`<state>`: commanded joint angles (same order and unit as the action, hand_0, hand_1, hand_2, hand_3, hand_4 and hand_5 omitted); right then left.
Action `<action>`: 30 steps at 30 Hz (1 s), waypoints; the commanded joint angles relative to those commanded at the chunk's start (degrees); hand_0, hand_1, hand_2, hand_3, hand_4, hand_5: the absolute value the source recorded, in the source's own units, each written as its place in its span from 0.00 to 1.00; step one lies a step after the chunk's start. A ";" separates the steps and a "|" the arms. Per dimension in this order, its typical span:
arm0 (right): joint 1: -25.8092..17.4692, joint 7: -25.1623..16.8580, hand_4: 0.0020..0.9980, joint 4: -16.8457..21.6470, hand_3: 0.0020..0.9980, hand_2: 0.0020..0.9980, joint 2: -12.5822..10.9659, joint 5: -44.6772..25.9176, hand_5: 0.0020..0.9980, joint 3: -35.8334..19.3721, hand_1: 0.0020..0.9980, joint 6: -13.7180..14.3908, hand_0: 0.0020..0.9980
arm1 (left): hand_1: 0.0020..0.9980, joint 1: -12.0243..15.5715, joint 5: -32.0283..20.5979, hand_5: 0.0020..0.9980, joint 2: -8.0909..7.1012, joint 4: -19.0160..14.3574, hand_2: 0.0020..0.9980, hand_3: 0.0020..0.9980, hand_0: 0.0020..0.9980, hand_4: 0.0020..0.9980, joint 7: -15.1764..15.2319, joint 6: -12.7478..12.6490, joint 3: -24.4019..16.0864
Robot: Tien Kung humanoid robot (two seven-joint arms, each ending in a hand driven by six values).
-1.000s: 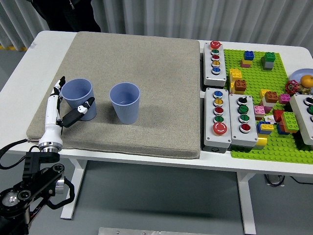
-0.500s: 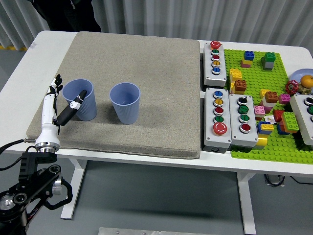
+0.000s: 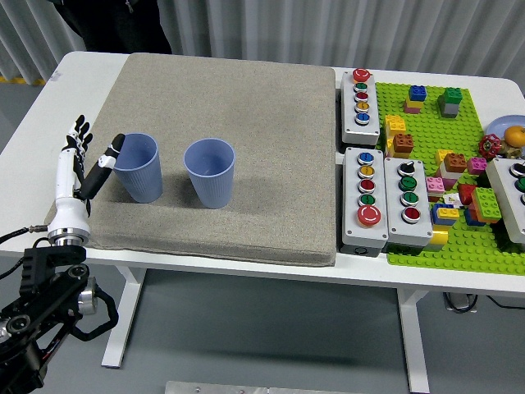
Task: Pick cup pour cup place
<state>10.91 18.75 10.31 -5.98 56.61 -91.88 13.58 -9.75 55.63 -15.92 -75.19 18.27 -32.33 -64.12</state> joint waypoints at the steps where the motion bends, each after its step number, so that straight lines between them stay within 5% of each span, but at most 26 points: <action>1: 0.02 0.01 0.00 0.00 0.57 0.56 -0.02 0.02 0.07 -0.02 0.63 0.01 0.70 | 0.97 -0.51 -1.38 1.00 -0.32 -0.33 1.00 1.00 1.00 0.83 -0.67 0.90 -0.80; 8: 0.36 -0.17 0.00 0.00 0.57 0.56 -0.26 -0.32 0.07 0.22 0.63 0.20 0.70 | 0.96 -4.34 -6.61 0.90 -2.11 -0.19 1.00 1.00 1.00 0.75 -6.38 5.41 -6.17; 10: 0.45 -0.24 0.00 0.00 0.57 0.56 -0.33 -0.43 0.07 0.25 0.63 0.32 0.70 | 0.96 -5.54 -8.45 0.90 -2.64 0.61 1.00 1.00 1.00 0.75 -6.81 6.67 -7.09; 11: 0.47 -0.25 0.00 0.00 0.57 0.56 -0.34 -0.46 0.07 0.27 0.63 0.35 0.70 | 0.96 -5.82 -9.27 0.78 -2.77 0.83 1.00 1.00 1.00 0.69 -6.85 7.01 -7.27; 16: 0.52 -0.20 0.00 0.00 0.57 0.56 -0.40 -0.60 0.07 0.44 0.63 0.50 0.70 | 0.96 -7.18 -12.17 0.78 -3.37 2.31 1.00 1.00 1.00 0.69 -7.18 8.41 -8.18; 21: 0.51 0.04 0.00 0.01 0.57 0.56 -0.34 -0.23 0.07 0.35 0.63 0.62 0.70 | 0.95 -8.86 -14.89 0.78 -3.65 6.04 1.00 1.00 1.00 0.69 -6.94 5.40 -8.51; 23: 0.47 0.11 0.00 0.02 0.57 0.56 -0.30 -0.16 0.07 0.31 0.63 0.74 0.70 | 0.94 -9.35 -17.87 0.77 -4.08 7.79 1.00 0.98 0.99 0.67 -5.78 6.14 -9.21; 28: 0.67 -0.05 0.00 0.00 0.57 0.56 -0.38 -0.66 0.07 0.56 0.63 0.87 0.70 | 0.94 -11.10 -29.77 0.77 -6.27 12.51 1.00 0.98 0.99 0.67 0.52 17.04 -9.12; 30: 0.72 -0.12 0.00 0.00 0.57 0.56 -0.42 -0.90 0.07 0.73 0.63 0.88 0.70 | 0.87 -11.76 -33.86 0.82 -6.74 13.84 0.93 0.93 0.91 0.68 1.69 21.05 -8.74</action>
<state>11.63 18.62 10.31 -6.40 55.71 -91.15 14.45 -21.51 21.77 -22.66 -61.35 19.96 -11.28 -72.86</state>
